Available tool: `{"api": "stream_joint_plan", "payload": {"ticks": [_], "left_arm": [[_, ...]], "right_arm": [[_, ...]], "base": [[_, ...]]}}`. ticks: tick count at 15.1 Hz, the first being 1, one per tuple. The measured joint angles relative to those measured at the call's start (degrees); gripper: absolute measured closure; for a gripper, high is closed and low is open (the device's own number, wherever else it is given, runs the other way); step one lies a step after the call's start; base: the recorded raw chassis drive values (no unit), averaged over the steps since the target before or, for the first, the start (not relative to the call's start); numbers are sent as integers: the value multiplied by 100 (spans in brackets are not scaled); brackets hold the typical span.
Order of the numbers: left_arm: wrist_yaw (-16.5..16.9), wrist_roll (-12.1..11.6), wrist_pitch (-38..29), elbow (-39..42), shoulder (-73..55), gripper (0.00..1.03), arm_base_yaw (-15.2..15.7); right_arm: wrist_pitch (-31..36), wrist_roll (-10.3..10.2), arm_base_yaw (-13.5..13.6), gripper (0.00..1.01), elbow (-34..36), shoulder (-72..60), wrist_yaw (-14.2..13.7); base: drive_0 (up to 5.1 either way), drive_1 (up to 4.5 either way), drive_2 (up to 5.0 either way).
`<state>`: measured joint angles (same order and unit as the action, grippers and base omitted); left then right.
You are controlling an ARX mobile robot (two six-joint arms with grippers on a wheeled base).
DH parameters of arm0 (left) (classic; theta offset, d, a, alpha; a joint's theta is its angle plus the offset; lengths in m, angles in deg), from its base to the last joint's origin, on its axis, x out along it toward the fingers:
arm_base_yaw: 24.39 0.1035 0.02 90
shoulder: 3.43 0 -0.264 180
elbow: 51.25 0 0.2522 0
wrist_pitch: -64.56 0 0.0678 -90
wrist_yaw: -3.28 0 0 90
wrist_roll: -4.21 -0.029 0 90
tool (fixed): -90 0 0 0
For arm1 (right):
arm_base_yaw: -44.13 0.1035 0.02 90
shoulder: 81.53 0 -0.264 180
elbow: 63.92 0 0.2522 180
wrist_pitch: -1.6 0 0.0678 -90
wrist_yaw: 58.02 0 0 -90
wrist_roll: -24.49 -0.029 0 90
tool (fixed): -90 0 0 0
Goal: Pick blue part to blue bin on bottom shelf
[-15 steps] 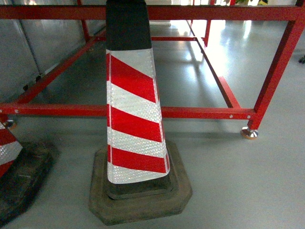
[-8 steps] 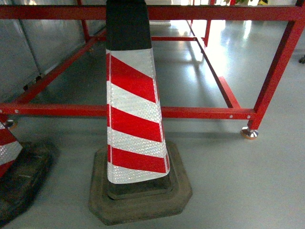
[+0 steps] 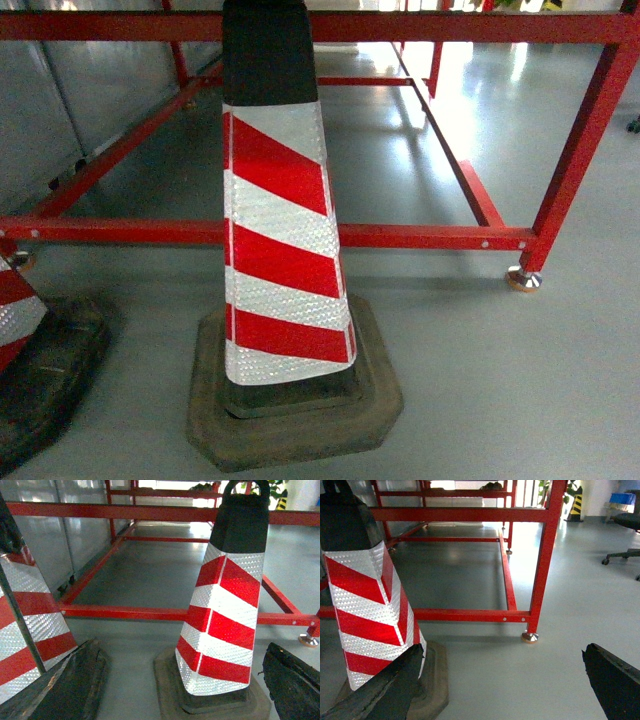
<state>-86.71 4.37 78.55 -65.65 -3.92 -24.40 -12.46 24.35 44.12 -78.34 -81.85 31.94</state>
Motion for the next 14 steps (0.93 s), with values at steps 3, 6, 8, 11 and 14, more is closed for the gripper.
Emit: {"api": "stream_joint_plan", "payload": {"ticks": [3,6,8,11,14], "left_arm": [[-2,-2,22,0,0,5,0],[-22,-13,9,0,2,5,0],[-2,-17,7,0,0,5,0],[-4,-17,7,0,0,5,0],[-9,-17,2,0,0,5,0]], "right_arm": [[-7,0,0,3,0,2,0],[-4,-4,0,3,0,0,2],[7,2,0,3,0,2,0],[-2,4,0,3,0,2,7],[7,7,0,3,0,0,7]], "base": [[0,0,0],[0,0,0],[0,0,0],[0,0,0],[0,0,0]]}}
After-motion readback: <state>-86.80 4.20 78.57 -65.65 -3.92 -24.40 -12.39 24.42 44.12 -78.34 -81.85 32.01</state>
